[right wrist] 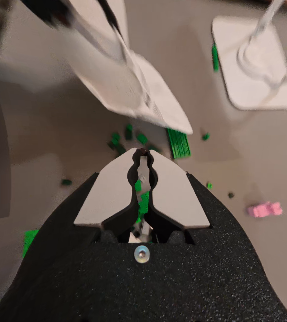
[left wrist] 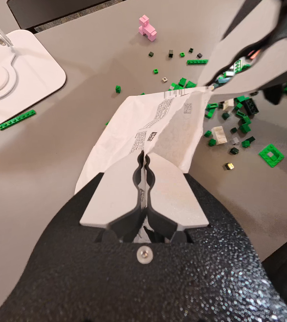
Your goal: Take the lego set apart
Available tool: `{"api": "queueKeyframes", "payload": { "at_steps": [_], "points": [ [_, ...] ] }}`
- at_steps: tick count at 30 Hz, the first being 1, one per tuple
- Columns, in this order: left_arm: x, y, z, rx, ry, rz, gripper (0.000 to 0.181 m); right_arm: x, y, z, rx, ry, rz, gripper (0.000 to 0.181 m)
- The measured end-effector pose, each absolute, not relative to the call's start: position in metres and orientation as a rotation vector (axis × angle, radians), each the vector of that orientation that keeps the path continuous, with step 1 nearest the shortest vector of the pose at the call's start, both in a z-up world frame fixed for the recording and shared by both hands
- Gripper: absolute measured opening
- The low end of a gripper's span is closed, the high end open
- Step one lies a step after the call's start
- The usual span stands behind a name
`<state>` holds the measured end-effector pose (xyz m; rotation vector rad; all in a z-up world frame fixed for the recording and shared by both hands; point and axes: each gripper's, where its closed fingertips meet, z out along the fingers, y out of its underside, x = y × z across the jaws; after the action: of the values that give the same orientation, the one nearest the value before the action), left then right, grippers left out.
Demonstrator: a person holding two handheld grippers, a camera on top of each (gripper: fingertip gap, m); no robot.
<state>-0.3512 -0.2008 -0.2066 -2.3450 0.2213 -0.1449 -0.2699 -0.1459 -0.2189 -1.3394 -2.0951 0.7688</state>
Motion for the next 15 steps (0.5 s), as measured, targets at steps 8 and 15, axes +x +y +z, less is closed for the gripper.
{"api": "queueKeyframes", "payload": {
  "at_steps": [8,15],
  "points": [
    [-0.343,-0.199,-0.207,-2.349,0.243,-0.150,0.000,-0.304,-0.202,-0.174,-0.986,-2.064,0.635,0.007],
    [-0.338,-0.200,-0.200,-2.324,0.262,-0.154,0.000,-0.308,-0.206,-0.185,-0.980,-2.094,0.560,0.017]
  ]
}}
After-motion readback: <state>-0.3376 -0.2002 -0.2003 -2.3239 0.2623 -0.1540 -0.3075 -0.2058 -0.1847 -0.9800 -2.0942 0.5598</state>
